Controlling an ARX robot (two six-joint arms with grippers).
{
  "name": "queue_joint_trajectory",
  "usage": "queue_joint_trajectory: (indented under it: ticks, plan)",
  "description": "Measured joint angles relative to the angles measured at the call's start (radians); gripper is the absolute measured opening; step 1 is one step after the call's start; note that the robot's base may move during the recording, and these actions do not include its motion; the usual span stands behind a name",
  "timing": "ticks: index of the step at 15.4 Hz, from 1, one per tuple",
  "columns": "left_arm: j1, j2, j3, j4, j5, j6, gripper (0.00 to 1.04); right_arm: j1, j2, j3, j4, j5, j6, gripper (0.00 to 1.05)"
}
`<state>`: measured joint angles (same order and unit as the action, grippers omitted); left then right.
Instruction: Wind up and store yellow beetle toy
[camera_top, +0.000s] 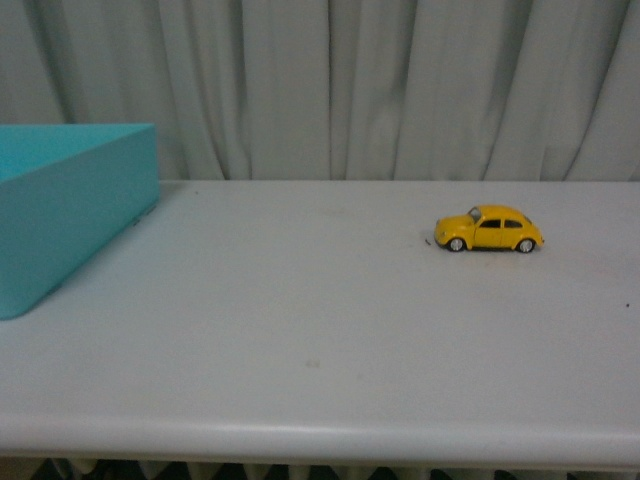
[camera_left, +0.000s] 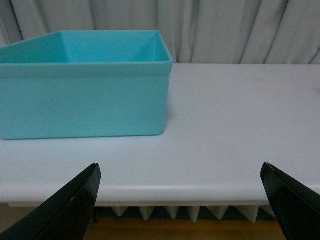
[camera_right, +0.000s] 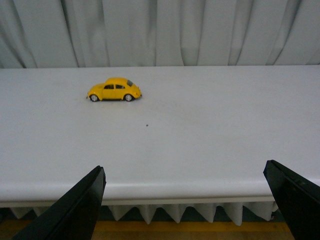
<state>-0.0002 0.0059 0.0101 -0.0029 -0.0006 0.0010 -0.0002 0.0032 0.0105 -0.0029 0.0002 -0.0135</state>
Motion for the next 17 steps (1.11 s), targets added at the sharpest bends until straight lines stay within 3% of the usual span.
queue_joint_trajectory:
  ticks: [17]
  plan:
    - [0.0, 0.0, 0.0, 0.0, 0.0, 0.0, 0.98, 0.0, 0.0, 0.0, 0.0, 0.0, 0.002, 0.98]
